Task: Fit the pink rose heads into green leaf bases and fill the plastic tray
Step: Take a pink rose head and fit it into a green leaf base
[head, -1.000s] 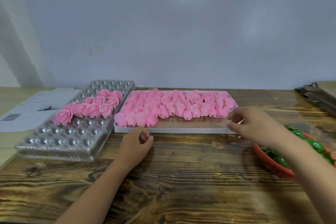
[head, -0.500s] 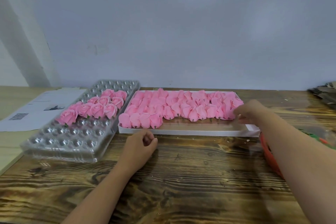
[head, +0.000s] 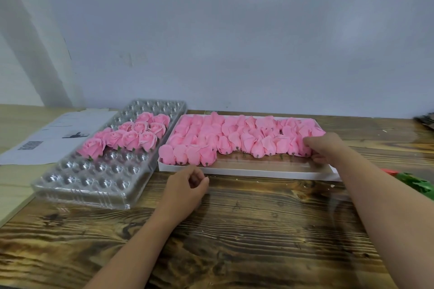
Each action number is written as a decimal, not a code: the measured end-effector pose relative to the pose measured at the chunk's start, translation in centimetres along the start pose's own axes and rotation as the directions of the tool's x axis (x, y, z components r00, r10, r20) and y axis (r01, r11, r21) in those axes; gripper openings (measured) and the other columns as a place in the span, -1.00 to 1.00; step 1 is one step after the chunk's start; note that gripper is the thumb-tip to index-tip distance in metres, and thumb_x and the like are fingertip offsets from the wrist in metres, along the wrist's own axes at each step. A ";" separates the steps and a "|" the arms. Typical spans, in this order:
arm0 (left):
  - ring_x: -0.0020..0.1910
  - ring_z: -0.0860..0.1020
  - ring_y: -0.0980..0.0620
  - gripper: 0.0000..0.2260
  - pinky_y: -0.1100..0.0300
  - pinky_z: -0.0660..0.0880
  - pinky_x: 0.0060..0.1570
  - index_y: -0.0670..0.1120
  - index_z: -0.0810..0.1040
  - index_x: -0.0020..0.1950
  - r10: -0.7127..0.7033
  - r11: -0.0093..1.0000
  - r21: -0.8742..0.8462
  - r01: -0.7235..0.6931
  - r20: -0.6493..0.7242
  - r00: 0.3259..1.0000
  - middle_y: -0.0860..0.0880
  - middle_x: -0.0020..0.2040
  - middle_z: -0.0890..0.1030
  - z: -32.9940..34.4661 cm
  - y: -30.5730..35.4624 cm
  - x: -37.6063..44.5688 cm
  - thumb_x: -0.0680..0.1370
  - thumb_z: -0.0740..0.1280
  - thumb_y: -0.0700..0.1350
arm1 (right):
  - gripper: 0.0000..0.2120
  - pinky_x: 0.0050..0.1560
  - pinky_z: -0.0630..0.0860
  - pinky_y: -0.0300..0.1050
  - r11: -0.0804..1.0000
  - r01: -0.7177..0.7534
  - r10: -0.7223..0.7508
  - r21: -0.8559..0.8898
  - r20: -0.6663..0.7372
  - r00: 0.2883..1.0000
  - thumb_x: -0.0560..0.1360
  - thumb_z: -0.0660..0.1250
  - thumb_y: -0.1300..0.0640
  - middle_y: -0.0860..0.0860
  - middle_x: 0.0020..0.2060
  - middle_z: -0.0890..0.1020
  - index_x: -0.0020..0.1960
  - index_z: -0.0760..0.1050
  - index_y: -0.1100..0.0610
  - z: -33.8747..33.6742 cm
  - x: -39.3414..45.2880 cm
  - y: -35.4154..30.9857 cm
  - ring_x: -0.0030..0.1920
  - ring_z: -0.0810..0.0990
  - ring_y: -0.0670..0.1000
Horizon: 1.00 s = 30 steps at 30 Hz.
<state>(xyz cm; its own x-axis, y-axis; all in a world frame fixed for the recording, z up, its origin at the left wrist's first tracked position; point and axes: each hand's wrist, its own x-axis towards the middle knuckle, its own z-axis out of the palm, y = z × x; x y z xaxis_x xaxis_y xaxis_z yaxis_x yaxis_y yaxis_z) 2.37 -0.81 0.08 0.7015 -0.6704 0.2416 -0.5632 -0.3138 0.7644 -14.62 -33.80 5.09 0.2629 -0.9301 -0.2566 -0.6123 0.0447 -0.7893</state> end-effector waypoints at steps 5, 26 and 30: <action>-0.29 0.48 0.25 -0.87 0.42 0.41 -0.29 0.02 0.57 -0.17 -0.010 1.000 -0.008 0.010 0.003 1.000 0.05 -0.27 0.57 0.0 0.0 0.0 0.56 0.44 -0.10 | -0.56 -0.23 0.58 -0.04 1.000 0.030 -0.029 0.008 -0.019 0.999 0.42 0.49 -0.08 0.17 -0.13 0.56 0.05 0.40 0.21 0.4 0.2 -0.1 -0.18 0.58 0.13; -0.31 0.47 0.25 -0.85 0.39 0.43 -0.27 0.02 0.55 -0.19 -0.001 1.000 -0.018 0.001 0.004 1.000 0.06 -0.31 0.55 0.0 0.2 0.0 0.56 0.44 -0.10 | -0.77 0.13 0.59 0.02 0.984 0.075 -0.105 -0.159 -0.188 0.977 0.42 0.40 0.22 0.22 -0.05 0.61 -0.24 0.33 0.21 2.5 -0.2 -1.0 0.05 0.63 0.20; -0.32 0.48 0.26 -0.85 0.41 0.42 -0.28 0.03 0.55 -0.19 -0.007 1.000 -0.022 0.007 0.006 1.000 0.06 -0.31 0.55 0.1 0.2 0.1 0.56 0.44 -0.10 | -0.77 -0.17 0.47 -0.12 0.982 0.039 -0.076 -0.182 -0.200 0.977 0.44 0.40 0.15 0.11 -0.27 0.47 -0.18 0.36 0.23 2.5 -0.2 -1.1 -0.18 0.52 0.07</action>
<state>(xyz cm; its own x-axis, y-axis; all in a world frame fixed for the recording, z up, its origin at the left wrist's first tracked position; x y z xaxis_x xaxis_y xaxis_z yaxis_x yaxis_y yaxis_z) 2.28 -0.97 0.15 0.7029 -0.6722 0.2323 -0.5482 -0.3039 0.7792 -12.13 -32.78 4.59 0.1543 -0.9848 -0.0792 -0.7273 -0.0590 -0.6838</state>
